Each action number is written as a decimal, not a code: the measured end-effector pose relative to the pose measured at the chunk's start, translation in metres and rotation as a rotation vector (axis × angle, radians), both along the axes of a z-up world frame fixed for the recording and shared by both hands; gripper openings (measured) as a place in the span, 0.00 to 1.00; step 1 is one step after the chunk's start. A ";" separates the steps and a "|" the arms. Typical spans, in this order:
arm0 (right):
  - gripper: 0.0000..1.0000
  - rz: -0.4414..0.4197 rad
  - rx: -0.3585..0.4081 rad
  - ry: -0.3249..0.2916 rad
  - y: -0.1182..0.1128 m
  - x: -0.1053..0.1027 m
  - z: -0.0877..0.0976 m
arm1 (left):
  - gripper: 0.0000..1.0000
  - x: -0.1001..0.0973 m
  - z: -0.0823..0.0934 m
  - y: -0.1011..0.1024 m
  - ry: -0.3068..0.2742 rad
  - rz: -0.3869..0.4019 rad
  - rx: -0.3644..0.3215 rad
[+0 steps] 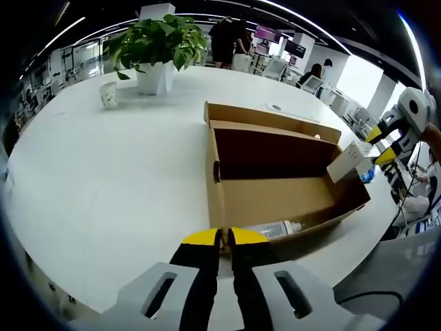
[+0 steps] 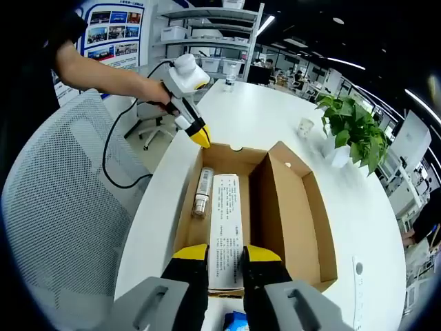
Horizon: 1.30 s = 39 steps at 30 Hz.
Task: Operate the shoe box by opening the lid, removing the specified soft item, and placing it in the target area until the item is outside and the box remains undamaged.
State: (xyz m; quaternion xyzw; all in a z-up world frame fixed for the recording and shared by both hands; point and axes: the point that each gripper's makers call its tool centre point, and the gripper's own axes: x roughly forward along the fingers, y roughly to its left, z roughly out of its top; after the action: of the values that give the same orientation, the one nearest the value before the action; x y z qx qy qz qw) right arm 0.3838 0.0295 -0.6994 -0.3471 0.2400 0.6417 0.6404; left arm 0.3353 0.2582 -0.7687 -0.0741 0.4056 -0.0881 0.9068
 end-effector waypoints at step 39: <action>0.14 -0.107 0.059 -0.009 -0.118 0.036 0.043 | 0.03 0.000 0.000 -0.001 0.016 0.009 0.010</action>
State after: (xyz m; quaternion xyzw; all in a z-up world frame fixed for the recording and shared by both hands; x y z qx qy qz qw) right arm 0.4202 -0.0886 -0.6565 -0.3175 0.2365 0.6116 0.6849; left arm 0.3351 0.2574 -0.7692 -0.0722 0.4128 -0.0816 0.9043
